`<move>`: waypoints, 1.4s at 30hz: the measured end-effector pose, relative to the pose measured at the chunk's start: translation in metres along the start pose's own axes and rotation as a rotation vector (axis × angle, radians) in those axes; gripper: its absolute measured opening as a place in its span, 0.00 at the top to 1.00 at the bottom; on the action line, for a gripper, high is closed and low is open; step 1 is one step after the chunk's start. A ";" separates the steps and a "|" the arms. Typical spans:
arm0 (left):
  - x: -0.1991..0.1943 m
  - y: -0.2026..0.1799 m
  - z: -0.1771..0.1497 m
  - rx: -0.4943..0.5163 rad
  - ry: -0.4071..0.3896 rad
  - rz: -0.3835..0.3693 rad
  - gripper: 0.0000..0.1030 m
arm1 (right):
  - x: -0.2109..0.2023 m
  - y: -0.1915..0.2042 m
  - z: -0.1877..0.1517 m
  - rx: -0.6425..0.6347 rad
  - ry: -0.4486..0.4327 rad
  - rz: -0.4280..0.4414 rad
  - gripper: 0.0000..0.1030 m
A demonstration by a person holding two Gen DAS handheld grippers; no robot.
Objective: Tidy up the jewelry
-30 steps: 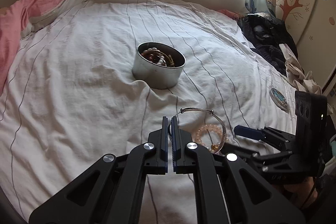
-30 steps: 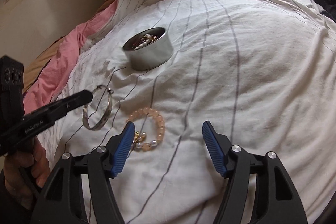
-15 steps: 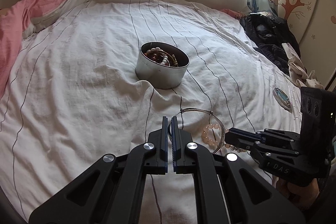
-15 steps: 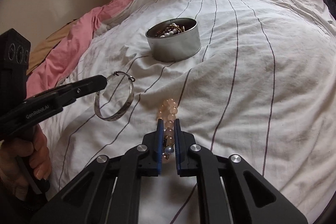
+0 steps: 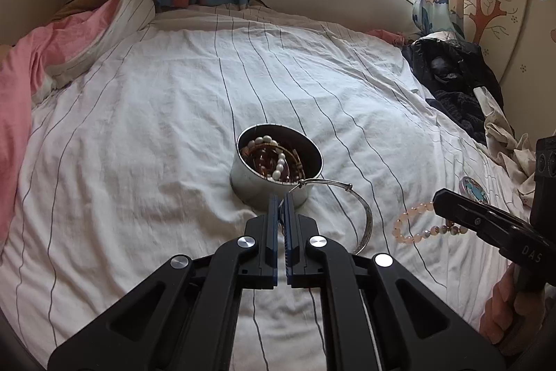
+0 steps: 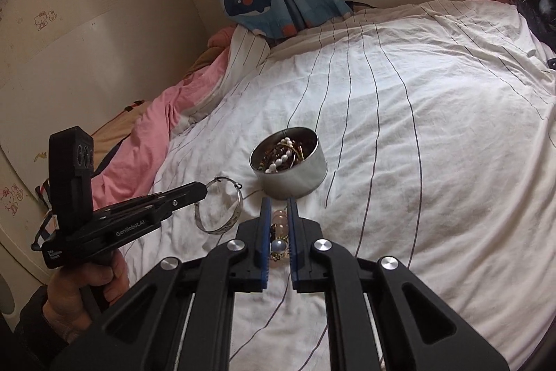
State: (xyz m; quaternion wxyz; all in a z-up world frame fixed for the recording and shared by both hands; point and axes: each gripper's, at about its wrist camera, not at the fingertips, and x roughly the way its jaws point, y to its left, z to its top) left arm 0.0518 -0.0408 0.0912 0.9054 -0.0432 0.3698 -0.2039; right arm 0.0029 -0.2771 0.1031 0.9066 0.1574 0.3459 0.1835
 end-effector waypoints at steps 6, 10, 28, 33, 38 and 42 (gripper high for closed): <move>0.031 -0.004 0.036 0.021 -0.006 0.010 0.97 | 0.006 -0.008 0.023 0.019 -0.021 0.029 0.91; 0.060 -0.006 0.052 0.034 0.009 0.026 0.97 | 0.018 -0.010 0.036 0.008 -0.015 0.029 0.91; 0.027 0.043 0.031 -0.006 0.002 0.181 0.48 | 0.117 -0.004 0.074 0.066 0.035 0.087 0.90; 0.012 0.027 -0.004 0.044 0.032 0.216 0.22 | 0.116 -0.025 0.050 0.102 0.072 -0.047 0.74; 0.000 0.011 -0.041 0.045 0.067 0.227 0.09 | 0.067 -0.021 0.008 0.089 0.077 -0.108 0.57; -0.010 0.004 -0.069 0.026 0.090 0.240 0.07 | 0.031 -0.001 -0.036 0.004 0.086 -0.220 0.43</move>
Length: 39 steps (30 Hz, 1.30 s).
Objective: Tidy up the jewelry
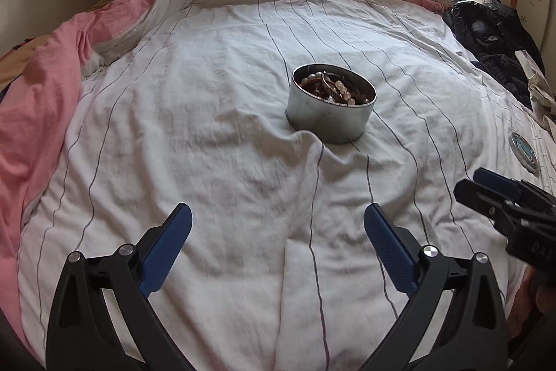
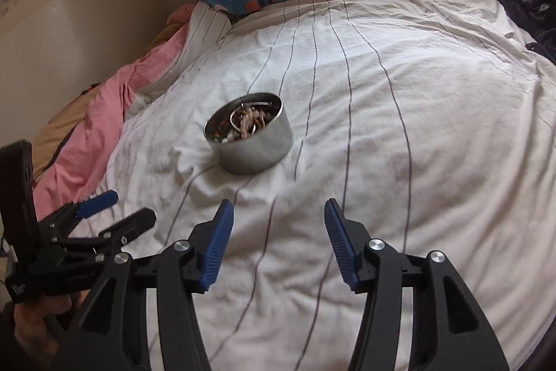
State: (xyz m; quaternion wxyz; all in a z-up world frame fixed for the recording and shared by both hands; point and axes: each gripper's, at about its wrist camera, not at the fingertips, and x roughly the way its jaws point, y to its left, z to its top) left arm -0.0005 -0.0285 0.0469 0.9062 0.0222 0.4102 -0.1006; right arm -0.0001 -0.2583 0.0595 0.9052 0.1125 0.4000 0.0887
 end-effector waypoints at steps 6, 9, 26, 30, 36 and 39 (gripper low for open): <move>-0.001 -0.008 -0.030 0.016 0.049 0.023 0.07 | -0.010 0.005 -0.050 -0.042 0.050 -0.121 0.25; -0.001 -0.010 -0.040 0.029 0.058 0.044 0.07 | -0.004 0.000 -0.065 -0.034 0.062 -0.150 0.23; 0.003 -0.006 -0.049 0.020 0.023 0.031 0.07 | -0.002 0.002 -0.066 -0.040 0.050 -0.164 0.11; 0.006 -0.002 -0.048 0.006 0.033 0.011 0.07 | 0.002 0.002 -0.068 -0.038 0.085 -0.158 0.07; 0.011 -0.003 -0.045 0.016 0.051 0.021 0.07 | -0.001 0.005 -0.070 -0.056 0.076 -0.172 0.07; 0.014 -0.001 -0.043 0.003 0.058 0.011 0.07 | -0.001 0.006 -0.070 -0.060 0.076 -0.174 0.07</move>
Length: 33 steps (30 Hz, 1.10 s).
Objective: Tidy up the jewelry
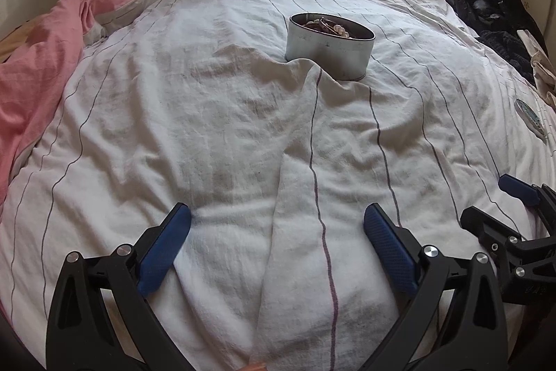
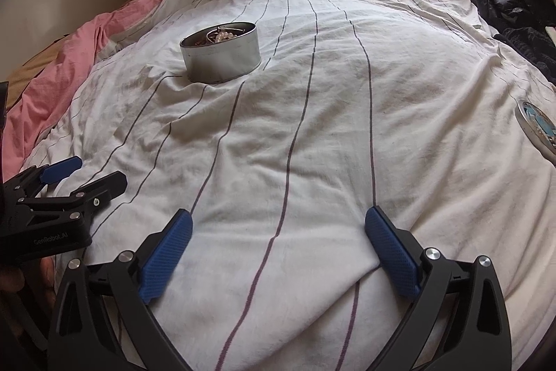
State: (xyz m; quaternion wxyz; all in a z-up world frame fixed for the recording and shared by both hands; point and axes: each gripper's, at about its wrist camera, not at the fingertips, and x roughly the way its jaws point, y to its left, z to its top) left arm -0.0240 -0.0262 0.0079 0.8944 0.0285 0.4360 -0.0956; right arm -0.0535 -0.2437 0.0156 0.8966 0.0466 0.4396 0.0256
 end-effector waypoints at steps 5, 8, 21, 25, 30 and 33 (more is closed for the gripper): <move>0.001 0.001 0.001 -0.006 0.001 0.000 0.07 | 0.000 0.000 0.000 0.002 -0.003 0.004 0.07; 0.002 0.000 0.001 -0.002 0.003 0.006 0.07 | -0.001 0.000 0.000 0.003 -0.011 0.005 0.07; 0.000 -0.006 -0.001 0.020 -0.008 0.039 0.07 | -0.004 -0.002 0.000 0.012 -0.031 0.016 0.07; -0.001 -0.009 -0.002 0.032 -0.015 0.054 0.07 | -0.004 -0.002 0.000 0.011 -0.032 0.016 0.07; -0.002 -0.010 -0.003 0.032 -0.016 0.055 0.07 | -0.004 -0.002 0.000 0.011 -0.032 0.016 0.07; -0.001 -0.009 -0.003 0.032 -0.015 0.055 0.07 | -0.004 -0.002 0.000 0.011 -0.032 0.016 0.07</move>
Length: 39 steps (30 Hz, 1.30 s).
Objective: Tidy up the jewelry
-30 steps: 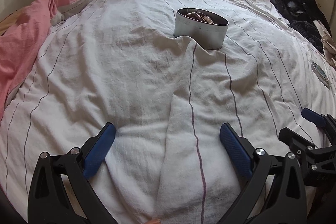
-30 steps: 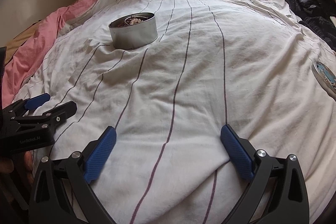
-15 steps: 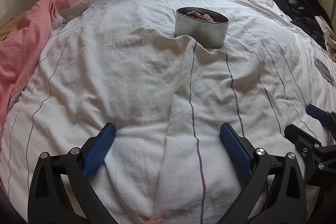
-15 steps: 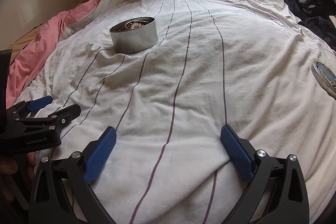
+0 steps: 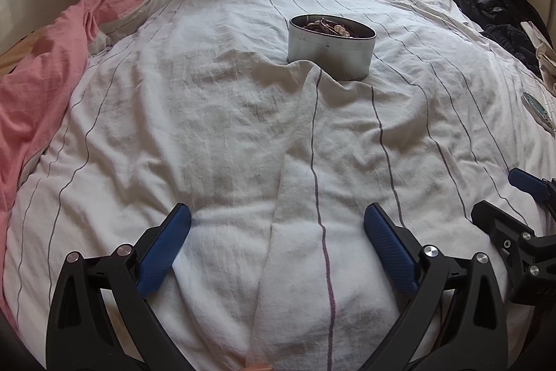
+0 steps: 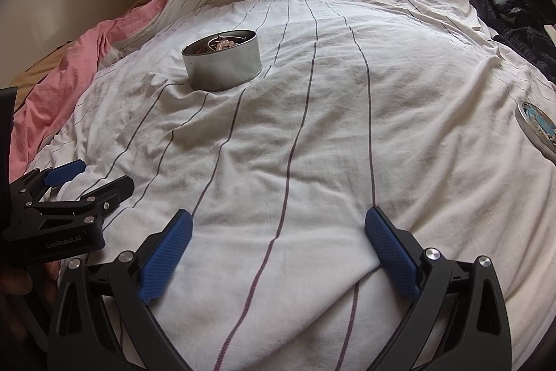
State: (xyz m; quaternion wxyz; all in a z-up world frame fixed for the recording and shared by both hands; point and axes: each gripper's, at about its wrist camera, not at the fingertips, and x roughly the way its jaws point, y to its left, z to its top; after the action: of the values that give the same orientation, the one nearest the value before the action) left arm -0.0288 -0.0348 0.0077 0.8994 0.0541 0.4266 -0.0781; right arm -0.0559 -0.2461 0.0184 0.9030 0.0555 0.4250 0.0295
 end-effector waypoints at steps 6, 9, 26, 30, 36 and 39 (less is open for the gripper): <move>0.000 0.000 0.000 0.001 0.000 0.000 0.07 | 0.000 0.000 0.000 0.000 -0.001 0.000 0.07; 0.000 0.000 0.000 0.000 0.000 -0.001 0.07 | 0.000 0.000 0.000 0.000 -0.001 0.000 0.07; 0.000 0.000 0.000 0.000 0.003 0.000 0.07 | 0.000 0.000 0.000 0.000 -0.001 0.000 0.07; 0.000 0.000 0.000 -0.001 0.004 -0.002 0.07 | 0.000 0.000 0.000 0.000 -0.001 0.000 0.07; 0.003 0.001 0.000 -0.006 0.009 -0.009 0.07 | 0.000 0.000 0.000 0.000 -0.001 -0.001 0.07; 0.005 0.000 0.000 -0.003 0.012 -0.006 0.07 | 0.000 0.000 0.000 0.000 -0.001 -0.001 0.07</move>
State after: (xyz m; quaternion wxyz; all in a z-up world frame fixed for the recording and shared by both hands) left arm -0.0257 -0.0351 0.0042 0.8968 0.0518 0.4321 -0.0799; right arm -0.0563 -0.2456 0.0184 0.9033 0.0553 0.4245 0.0291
